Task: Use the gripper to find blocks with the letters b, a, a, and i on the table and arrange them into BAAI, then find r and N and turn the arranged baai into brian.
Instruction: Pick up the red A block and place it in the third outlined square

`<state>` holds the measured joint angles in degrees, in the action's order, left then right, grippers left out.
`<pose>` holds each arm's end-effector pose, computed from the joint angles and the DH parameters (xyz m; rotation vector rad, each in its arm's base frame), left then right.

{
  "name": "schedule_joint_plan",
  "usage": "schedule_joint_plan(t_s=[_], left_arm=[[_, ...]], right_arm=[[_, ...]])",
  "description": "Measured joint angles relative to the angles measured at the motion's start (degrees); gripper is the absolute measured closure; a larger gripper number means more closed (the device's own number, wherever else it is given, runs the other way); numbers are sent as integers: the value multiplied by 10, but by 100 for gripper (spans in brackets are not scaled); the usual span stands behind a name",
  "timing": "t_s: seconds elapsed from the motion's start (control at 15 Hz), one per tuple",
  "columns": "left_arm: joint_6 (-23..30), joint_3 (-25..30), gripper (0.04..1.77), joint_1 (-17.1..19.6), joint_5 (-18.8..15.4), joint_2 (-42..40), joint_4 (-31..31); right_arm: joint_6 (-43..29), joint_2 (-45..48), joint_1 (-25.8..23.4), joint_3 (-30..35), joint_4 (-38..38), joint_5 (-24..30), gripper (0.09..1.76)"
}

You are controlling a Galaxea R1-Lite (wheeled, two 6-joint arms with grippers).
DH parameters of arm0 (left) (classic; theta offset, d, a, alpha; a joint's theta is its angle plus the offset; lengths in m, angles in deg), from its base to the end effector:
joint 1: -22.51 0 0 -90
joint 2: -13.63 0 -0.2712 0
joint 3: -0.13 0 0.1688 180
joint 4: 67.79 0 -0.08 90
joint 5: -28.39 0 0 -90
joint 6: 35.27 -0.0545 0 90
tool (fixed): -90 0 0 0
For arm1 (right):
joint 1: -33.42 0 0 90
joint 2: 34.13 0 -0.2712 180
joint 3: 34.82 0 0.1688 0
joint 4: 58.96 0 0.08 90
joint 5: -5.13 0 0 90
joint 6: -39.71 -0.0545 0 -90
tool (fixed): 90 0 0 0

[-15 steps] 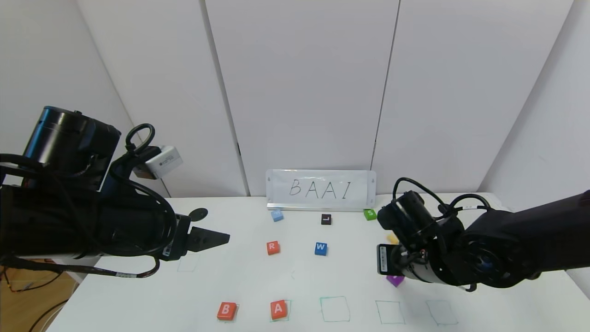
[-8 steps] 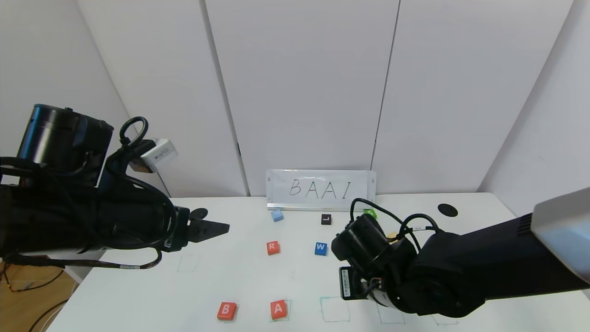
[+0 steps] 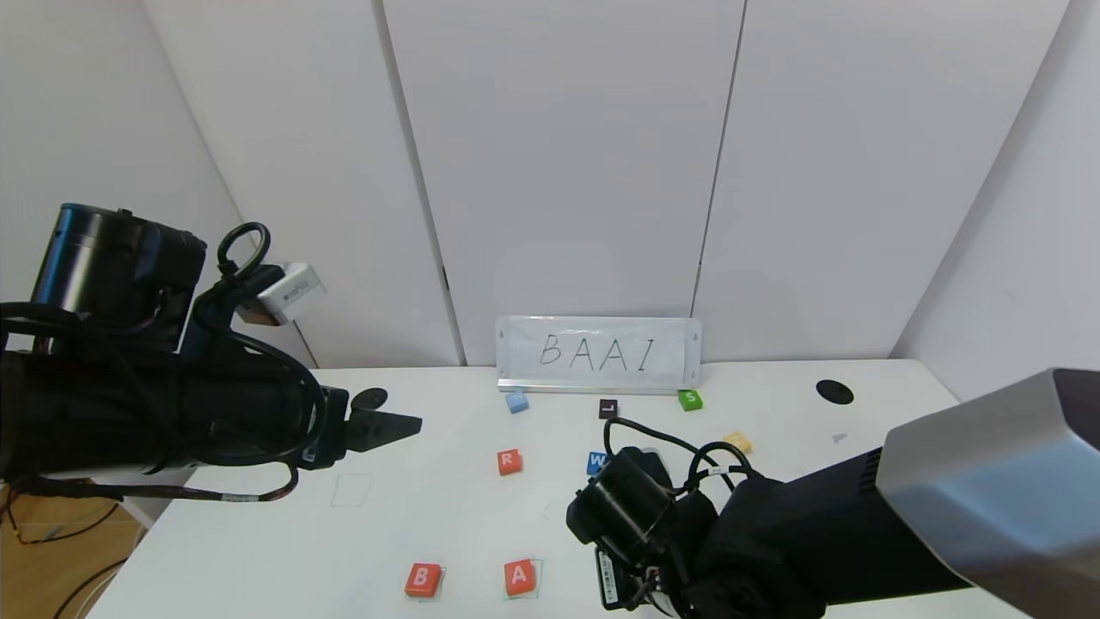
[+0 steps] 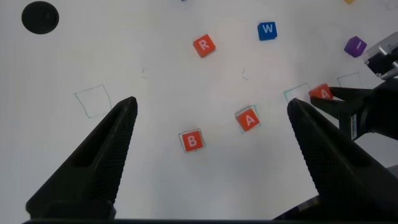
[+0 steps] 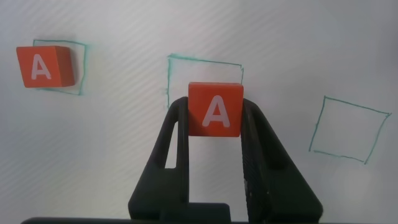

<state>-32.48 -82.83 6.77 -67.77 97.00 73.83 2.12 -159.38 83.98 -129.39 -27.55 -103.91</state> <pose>0.2314 -0.0713 0.1841 0.0106 0.6873 -0.3508 0.2445 0.2692 0.0191 -0.0271 0.9933 0.1750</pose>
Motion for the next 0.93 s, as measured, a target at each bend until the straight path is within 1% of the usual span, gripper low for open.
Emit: schedule_joint_plan(t_s=[0.93], left_arm=[[-8, 0, 9, 5, 0, 18, 0]], right_arm=[[-10, -47, 14, -17, -3, 1, 130]])
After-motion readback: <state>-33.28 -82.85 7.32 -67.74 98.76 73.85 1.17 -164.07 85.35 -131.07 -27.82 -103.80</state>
